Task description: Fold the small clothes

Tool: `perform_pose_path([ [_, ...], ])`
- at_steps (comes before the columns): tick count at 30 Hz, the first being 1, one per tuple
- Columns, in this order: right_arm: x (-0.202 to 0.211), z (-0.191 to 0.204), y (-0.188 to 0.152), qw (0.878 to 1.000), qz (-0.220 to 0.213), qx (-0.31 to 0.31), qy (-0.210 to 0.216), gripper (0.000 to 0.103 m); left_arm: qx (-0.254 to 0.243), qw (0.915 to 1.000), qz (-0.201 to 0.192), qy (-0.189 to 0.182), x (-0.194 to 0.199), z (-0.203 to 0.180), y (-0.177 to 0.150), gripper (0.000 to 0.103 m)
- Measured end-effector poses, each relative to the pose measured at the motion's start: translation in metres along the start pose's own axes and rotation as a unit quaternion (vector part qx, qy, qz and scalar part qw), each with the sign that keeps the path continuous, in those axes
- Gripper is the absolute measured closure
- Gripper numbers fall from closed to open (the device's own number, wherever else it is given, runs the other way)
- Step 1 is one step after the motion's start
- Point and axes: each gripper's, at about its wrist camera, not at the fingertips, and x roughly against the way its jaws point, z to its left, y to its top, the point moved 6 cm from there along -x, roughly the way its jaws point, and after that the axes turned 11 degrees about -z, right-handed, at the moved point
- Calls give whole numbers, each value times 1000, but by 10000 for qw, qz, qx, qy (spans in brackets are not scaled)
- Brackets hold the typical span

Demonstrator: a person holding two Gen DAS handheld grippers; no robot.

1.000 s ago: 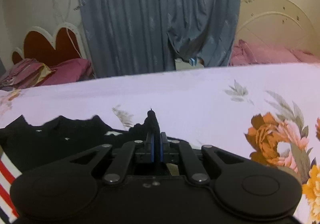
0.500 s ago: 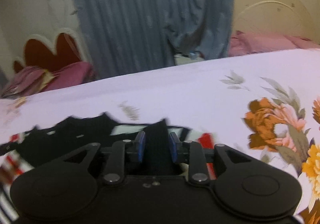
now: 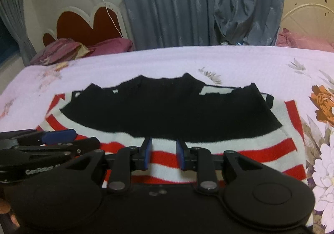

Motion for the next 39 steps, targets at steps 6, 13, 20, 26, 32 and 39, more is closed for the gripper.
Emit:
perform_pose_path([
  [6,15,-28,-14,9981,-36,327,-519,78,-84,9999,16,129,9,19,-7,49],
  [13,35,-74,-24,9958,-80,99,-911,82,1,9994,22,344,20,46,-11,49],
  [20,51,-56,-20,9962,-109,-8,-859,76,52,9990,38,440,34,42,-8,49],
  [26,62,-6,-17,9992,-205,68,-345,76,-106,9999,-74,61,54,14,-11,49],
  [32,55,28,-32,9994,-64,321,-124,76,-164,9999,4,30,56,5,-24,40],
  [39,66,-10,-53,9984,-8,168,-535,78,-245,9996,46,94,63,26,-44,36],
])
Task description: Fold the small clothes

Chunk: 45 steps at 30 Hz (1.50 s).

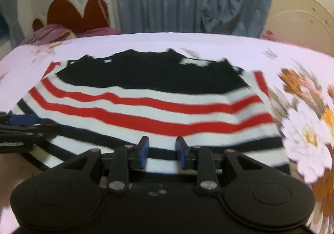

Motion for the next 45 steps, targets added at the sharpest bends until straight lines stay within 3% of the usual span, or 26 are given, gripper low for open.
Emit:
perform_pose_path([
  [6,13,-30,-9,9994,-78,-169,-277,78,-11,10000,25,15,-2,-1,0,35],
  [14,16,-47,-13,9990,-157,-285,-295,79,-69,10000,17,31,-3,-1,-1,32],
  [23,15,-39,-4,9994,-142,-180,-256,72,-91,9998,23,162,4,-5,8,32],
  [25,19,-34,2,9993,-198,-226,-206,66,-50,9999,-32,107,10,-7,12,32],
  [29,21,-14,13,9993,-345,-171,-37,65,-10,9998,-203,-15,17,-10,24,32],
  [38,-16,38,34,9996,-263,48,123,65,-15,9999,-136,1,-21,-5,37,32],
  [42,-34,43,35,9998,-145,81,-57,65,49,9999,22,85,-35,12,27,25],
  [45,-41,28,28,9995,-32,-2,-304,63,35,10000,-27,-64,-34,22,21,25],
])
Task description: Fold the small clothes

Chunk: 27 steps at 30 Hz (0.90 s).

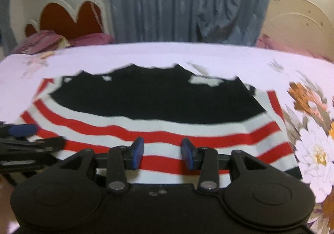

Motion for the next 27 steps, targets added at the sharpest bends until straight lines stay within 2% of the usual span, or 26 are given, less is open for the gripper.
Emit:
perform_pose_path([
  [5,12,-31,-10,9993,17,-75,-378,60,-125,9998,-47,-155,8,7,-3,25],
  [8,23,-31,-13,9987,78,-79,-505,61,-169,9997,-89,-131,15,9,-4,25],
  [17,48,22,-12,9999,-68,-48,-61,61,-466,9983,-195,-303,45,1,-6,25],
  [23,42,26,-30,9996,178,50,-204,61,-652,9972,-124,-358,43,8,-24,25],
  [27,41,24,-42,9991,147,277,-268,60,-651,9971,-151,-373,43,9,-26,25],
])
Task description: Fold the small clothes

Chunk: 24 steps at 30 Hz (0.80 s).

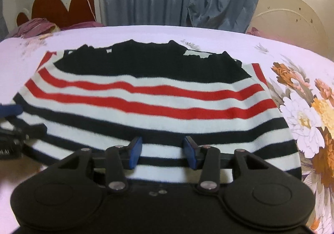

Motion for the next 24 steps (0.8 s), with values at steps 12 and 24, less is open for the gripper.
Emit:
perform_pose_path([
  [12,-1,4,-2,9998,23,143,-119,59,514,9981,239,222,26,6,5,24],
  [24,13,-1,4,9994,26,150,304,56,2171,9726,793,259,66,20,-37,12],
])
